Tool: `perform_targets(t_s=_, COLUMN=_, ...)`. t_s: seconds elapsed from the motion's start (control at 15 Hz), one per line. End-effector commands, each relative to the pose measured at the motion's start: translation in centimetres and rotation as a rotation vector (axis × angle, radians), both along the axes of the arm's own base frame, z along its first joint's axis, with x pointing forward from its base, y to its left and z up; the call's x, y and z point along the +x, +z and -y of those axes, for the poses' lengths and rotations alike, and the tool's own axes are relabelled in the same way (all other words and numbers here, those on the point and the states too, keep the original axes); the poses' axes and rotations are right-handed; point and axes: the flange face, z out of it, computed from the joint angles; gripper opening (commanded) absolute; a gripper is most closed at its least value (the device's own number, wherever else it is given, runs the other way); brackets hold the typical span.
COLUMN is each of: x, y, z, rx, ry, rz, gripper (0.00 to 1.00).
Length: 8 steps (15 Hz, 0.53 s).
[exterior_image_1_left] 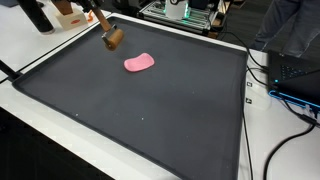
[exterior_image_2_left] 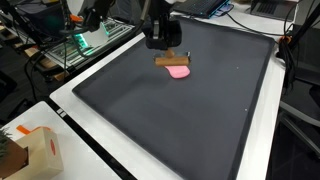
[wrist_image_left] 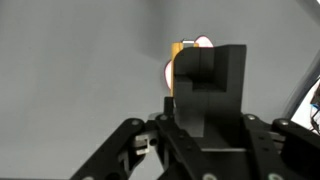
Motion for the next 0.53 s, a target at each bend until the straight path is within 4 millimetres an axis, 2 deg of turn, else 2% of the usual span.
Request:
perform_targets(t_s=0.0, x=1.1, y=-0.3, z=1.1, rx=0.051, ry=-0.005, rz=-0.025, gripper=0.23)
perform_targets(t_s=0.47, x=2.0, y=-1.5, z=2.9, rx=0.073, ry=-0.026, rz=-0.055, gripper=0.23)
